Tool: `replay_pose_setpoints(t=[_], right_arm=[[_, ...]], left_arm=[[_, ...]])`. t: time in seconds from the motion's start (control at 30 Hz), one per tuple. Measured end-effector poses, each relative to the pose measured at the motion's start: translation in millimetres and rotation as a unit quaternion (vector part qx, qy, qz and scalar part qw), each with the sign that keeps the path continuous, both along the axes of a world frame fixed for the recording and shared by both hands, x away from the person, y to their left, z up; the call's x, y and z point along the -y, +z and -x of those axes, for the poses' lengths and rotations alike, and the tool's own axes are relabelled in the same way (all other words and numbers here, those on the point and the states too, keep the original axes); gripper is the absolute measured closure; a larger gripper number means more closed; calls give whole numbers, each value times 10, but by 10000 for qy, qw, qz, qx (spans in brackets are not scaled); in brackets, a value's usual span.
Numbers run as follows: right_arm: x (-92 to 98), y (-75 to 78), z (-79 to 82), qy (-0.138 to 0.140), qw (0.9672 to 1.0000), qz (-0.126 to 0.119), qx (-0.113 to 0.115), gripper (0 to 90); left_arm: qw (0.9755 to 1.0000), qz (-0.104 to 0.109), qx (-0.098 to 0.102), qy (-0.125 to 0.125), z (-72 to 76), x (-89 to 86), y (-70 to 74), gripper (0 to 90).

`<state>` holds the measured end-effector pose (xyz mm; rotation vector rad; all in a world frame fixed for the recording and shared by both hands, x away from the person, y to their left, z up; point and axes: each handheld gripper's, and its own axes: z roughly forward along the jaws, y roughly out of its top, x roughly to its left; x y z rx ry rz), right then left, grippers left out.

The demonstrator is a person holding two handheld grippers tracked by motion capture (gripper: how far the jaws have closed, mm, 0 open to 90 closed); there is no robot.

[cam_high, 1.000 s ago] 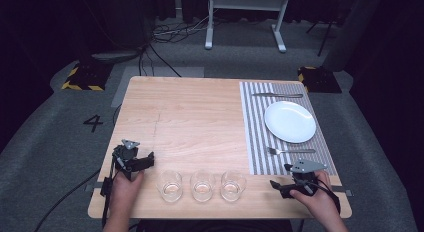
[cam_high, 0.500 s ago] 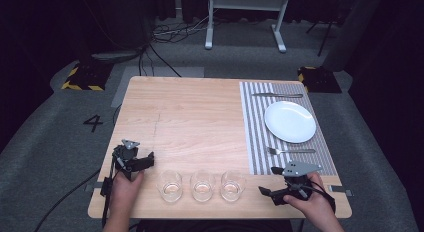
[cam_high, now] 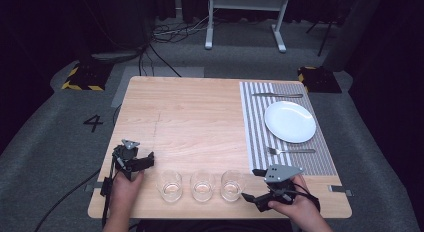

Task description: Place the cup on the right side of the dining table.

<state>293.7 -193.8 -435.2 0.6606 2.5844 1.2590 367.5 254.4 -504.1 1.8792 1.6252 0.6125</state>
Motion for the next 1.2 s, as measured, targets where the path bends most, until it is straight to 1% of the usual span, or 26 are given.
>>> replay_pose_setpoints(t=[0.07,0.17,0.3,0.4,0.47,0.53,0.63,0.73,0.83,0.93,1.2], right_arm=[[-67,-2,-5,93,10000,-16,-4,158],[-145,-13,-18,102,9999,-40,10,158],[-228,-60,-47,159,9998,-88,-62,158],[-283,-126,-63,163,9998,-82,-117,158],[-313,-164,-70,95,9998,-101,-122,156],[-350,-195,-79,94,9998,-135,-125,153],[-401,-230,-96,97,9999,-104,-74,157],[-462,-281,-124,107,9998,-108,-91,158],[-487,-303,-130,85,9999,-141,12,173],[-487,-321,-126,28,9997,-234,20,177],[-487,-324,-109,-21,9997,-253,74,180]], left_arm=[[10000,1,0,0,0,0,0,148],[10000,0,1,1,0,0,0,148],[10000,1,-1,0,0,0,0,149],[10000,1,0,0,0,0,0,148],[10000,1,1,0,0,0,0,148],[10000,1,1,0,0,0,0,148],[10000,1,1,1,0,0,0,148],[10000,1,1,1,0,0,0,148],[10000,1,1,0,0,0,0,149],[10000,1,0,0,0,0,0,148],[10000,1,0,1,0,0,0,148]])
